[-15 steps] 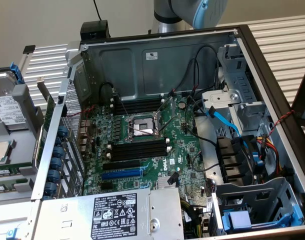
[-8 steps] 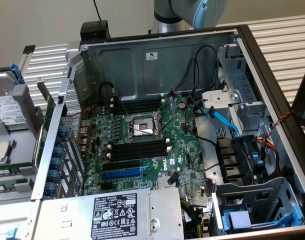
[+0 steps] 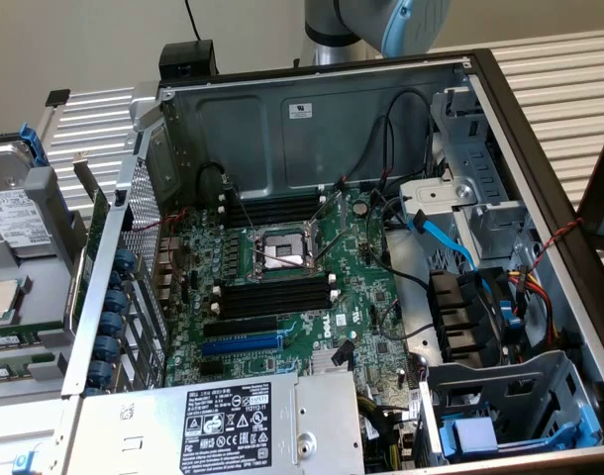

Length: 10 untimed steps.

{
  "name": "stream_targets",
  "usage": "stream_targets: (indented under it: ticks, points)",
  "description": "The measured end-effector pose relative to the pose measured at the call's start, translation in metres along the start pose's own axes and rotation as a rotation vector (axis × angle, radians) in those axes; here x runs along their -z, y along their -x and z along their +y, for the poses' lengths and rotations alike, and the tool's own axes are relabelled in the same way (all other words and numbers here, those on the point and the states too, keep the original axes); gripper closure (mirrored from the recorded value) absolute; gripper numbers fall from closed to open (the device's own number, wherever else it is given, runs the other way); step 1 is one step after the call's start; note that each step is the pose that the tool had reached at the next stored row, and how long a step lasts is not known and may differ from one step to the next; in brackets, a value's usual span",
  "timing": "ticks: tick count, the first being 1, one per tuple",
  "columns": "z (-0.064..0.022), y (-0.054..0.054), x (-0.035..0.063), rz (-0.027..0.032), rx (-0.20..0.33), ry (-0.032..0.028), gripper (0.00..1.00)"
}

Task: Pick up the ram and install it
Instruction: 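Pick up the ram and move it above insertion slot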

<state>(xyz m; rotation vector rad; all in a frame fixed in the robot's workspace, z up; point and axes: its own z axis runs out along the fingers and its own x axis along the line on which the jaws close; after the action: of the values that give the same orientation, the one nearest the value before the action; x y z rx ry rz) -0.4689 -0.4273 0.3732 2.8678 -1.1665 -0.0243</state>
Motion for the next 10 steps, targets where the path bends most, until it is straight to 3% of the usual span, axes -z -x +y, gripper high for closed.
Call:
stream_targets:
  ticks: [2, 10]
  points:
    - [0.0002, 0.0002, -0.0003, 0.0006, 0.007, -0.0004, 0.89]
    - [-0.0001, 0.0002, -0.0062, 0.0076, 0.15, -0.0007, 0.89]
